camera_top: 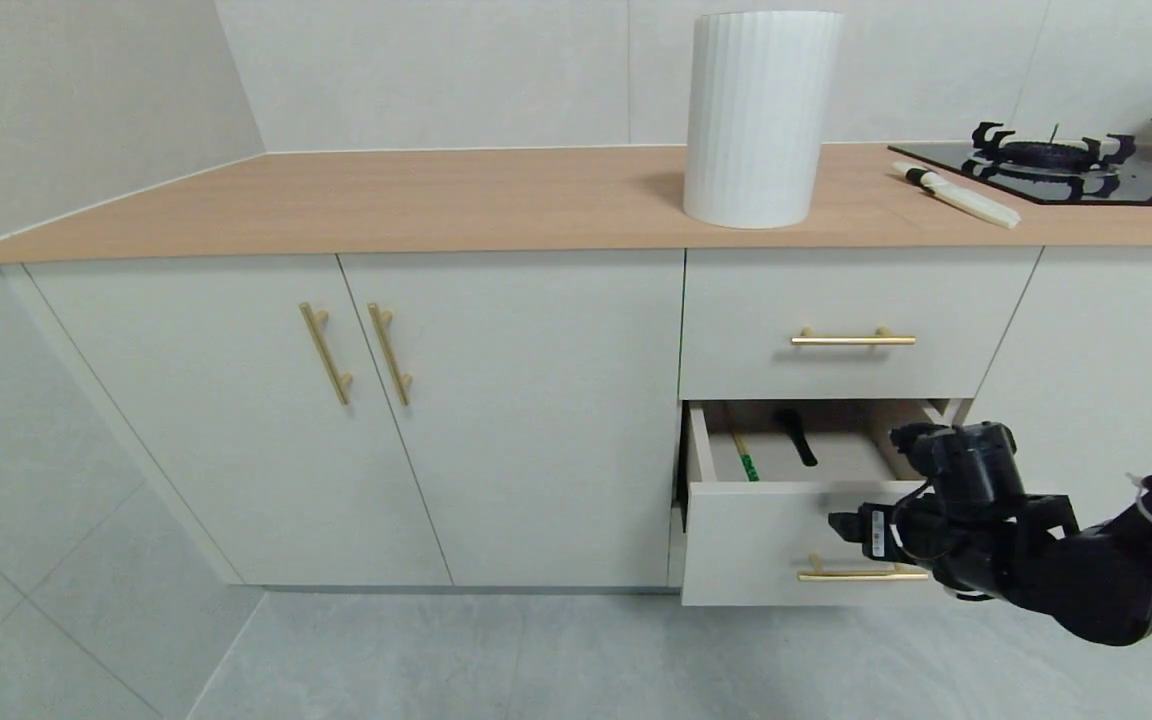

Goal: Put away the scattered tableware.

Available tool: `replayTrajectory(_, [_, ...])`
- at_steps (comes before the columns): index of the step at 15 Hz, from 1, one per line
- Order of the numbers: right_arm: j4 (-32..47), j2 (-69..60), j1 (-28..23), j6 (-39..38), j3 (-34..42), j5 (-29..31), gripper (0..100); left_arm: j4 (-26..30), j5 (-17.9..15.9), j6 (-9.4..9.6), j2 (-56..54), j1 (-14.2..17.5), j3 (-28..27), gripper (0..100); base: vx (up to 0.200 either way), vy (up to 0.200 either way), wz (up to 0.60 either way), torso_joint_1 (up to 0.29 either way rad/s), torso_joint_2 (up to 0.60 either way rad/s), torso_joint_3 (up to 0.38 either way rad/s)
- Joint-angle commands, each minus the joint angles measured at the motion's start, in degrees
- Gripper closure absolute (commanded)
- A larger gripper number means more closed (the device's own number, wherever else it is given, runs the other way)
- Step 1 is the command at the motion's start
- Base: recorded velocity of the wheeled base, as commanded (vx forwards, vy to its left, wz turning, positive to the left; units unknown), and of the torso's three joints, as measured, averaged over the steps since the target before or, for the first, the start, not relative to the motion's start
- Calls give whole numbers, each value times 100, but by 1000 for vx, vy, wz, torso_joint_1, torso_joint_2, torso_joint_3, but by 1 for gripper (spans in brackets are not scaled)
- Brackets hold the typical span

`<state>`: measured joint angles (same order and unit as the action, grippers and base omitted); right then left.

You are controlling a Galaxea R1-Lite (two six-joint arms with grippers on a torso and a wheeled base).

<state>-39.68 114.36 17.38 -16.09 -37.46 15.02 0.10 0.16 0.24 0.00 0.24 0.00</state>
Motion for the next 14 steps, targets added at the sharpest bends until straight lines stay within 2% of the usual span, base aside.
replayTrajectory(1, [-593,491,-25,-8,116,63,0,-1,2,2,0,2,0,0,0,0,0,0,0,0])
replayTrajectory(4, [-1754,974,-68,-298,116,133,0,-1,2,2,0,2,0,0,0,0,0,0,0,0])
replayTrajectory(6, [-2123,1238,-165,-360,28,133,0,-1,2,2,0,2,0,0,0,0,0,0,0,0])
replayTrajectory(10, [-2211,1502,-297,-439,-244,177,0,-1,2,2,0,2,0,0,0,0,0,0,0,0])
replayTrajectory(14, [-2255,1809,-341,-975,-745,309,0,-1,2,2,0,2,0,0,0,0,0,0,0,0])
